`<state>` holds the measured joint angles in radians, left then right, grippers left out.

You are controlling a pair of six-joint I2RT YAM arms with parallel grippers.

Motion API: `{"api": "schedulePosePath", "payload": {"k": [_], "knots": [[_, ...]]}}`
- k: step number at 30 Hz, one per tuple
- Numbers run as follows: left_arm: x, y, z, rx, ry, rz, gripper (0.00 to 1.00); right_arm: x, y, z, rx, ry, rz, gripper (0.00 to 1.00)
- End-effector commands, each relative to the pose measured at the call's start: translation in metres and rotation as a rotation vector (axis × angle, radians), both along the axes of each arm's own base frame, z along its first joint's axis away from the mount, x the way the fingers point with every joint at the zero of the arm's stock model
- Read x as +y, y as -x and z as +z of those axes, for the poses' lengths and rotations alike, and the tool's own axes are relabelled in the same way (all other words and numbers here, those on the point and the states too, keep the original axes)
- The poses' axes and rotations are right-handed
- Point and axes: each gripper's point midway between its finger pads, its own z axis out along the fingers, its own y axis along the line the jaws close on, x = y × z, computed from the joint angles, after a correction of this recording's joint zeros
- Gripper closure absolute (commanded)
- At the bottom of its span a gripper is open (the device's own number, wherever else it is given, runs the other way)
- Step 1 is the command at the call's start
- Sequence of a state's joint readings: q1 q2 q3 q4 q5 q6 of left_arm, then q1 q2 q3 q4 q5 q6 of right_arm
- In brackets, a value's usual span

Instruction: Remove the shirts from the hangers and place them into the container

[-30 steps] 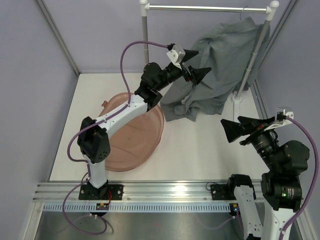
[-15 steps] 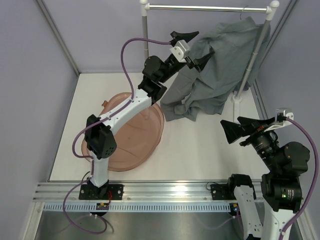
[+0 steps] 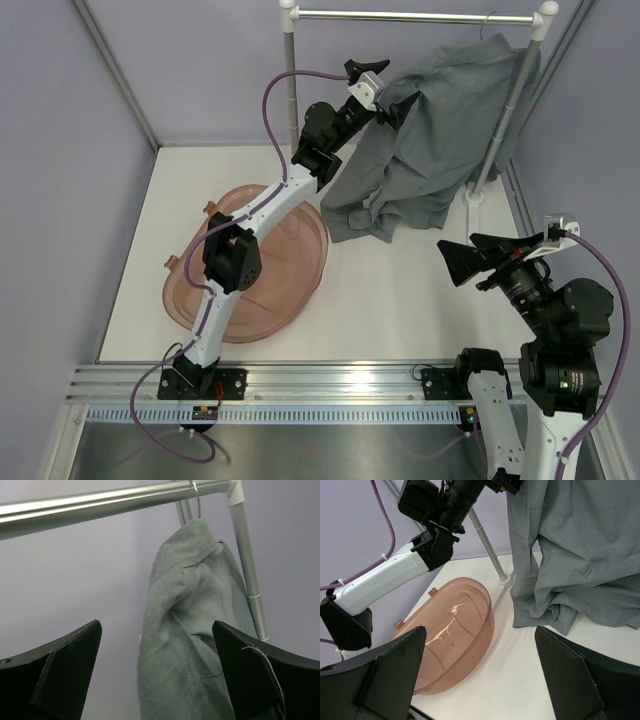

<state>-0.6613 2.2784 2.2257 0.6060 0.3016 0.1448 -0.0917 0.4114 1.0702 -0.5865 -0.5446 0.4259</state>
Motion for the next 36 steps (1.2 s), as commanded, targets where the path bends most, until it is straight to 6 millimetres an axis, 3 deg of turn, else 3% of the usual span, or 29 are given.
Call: {"api": "schedulePosePath", "payload": {"k": [1,13,21,28,34,36], "knots": [[0.012,0.011,0.042,-0.098,0.102,-0.02,0.01,0.004,-0.007,0.0,-0.004,-0.005,0.035,0.01],[0.002,0.033,0.053,-0.042,0.231,-0.207,0.01,0.003,0.0,0.008,-0.029,0.012,0.02,0.01],[-0.011,0.034,0.045,-0.006,0.222,-0.229,0.02,0.006,0.009,0.016,-0.064,0.003,0.035,0.01],[-0.02,0.031,0.035,0.026,0.198,-0.241,0.22,0.008,0.012,0.021,-0.08,-0.004,0.047,0.0],[-0.027,0.028,0.025,0.04,0.177,-0.229,0.23,0.008,0.015,0.023,-0.09,-0.002,0.047,0.01],[-0.029,0.026,0.022,0.044,0.171,-0.224,0.29,0.009,0.014,0.023,-0.088,-0.002,0.05,0.0]]}}
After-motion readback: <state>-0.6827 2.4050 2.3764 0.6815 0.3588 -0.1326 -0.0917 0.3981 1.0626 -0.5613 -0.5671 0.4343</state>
